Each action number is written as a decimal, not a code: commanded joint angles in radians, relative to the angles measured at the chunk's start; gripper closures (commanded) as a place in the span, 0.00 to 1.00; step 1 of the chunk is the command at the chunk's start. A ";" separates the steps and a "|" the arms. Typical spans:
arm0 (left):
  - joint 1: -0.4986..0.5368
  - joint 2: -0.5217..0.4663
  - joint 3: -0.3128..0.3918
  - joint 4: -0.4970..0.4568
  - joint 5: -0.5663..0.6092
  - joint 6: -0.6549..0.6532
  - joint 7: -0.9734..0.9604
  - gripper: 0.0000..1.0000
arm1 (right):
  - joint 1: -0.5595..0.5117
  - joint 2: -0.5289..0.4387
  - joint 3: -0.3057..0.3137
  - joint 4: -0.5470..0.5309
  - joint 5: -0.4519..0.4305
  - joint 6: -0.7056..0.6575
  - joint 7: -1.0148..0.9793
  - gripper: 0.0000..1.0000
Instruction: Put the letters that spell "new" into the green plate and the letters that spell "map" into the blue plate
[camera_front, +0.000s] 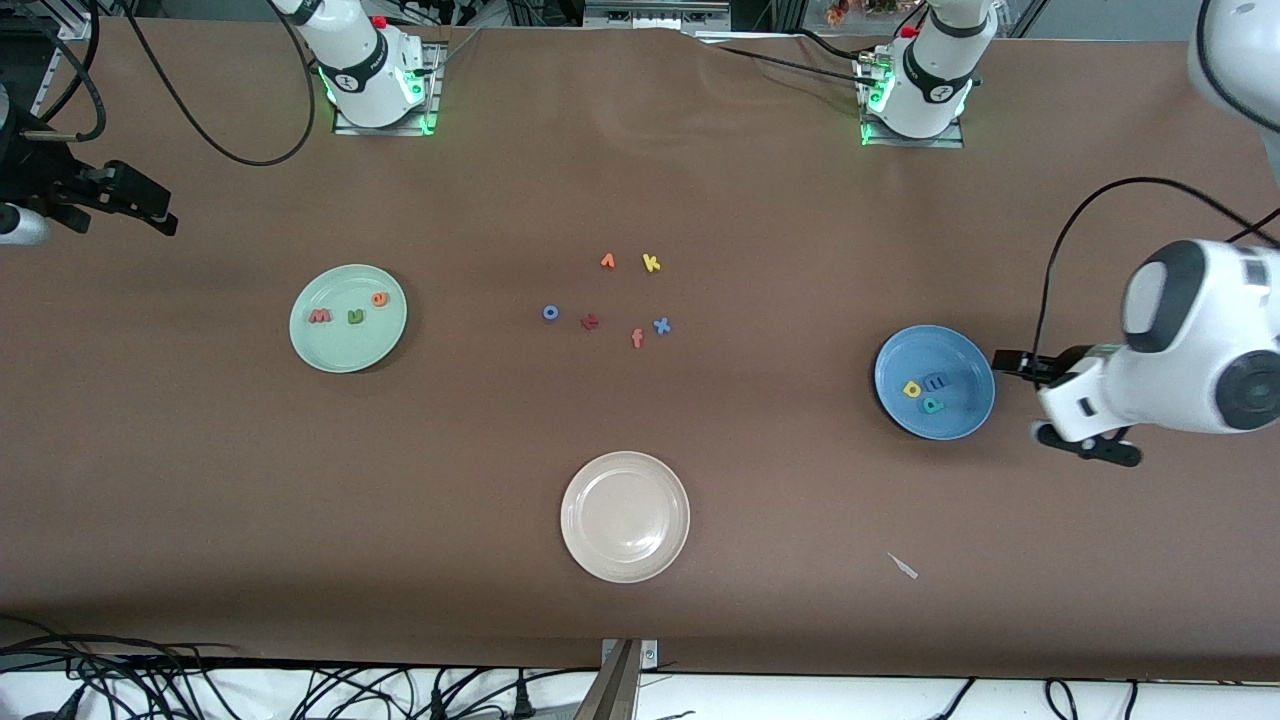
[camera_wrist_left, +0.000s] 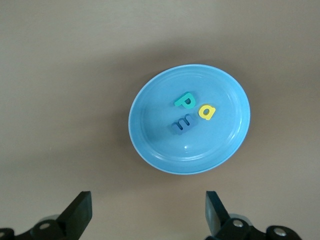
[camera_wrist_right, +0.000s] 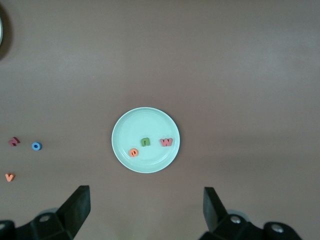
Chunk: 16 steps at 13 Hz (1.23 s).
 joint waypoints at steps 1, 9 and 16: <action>-0.054 -0.144 0.137 -0.063 -0.084 0.002 0.005 0.00 | -0.017 -0.010 -0.005 -0.006 0.023 -0.012 -0.009 0.00; -0.250 -0.454 0.510 -0.272 -0.319 0.186 -0.003 0.00 | -0.017 -0.007 -0.002 -0.004 0.035 0.002 0.007 0.00; -0.478 -0.571 0.722 -0.190 -0.271 -0.060 0.012 0.00 | -0.012 -0.007 0.005 -0.004 0.035 0.002 0.007 0.00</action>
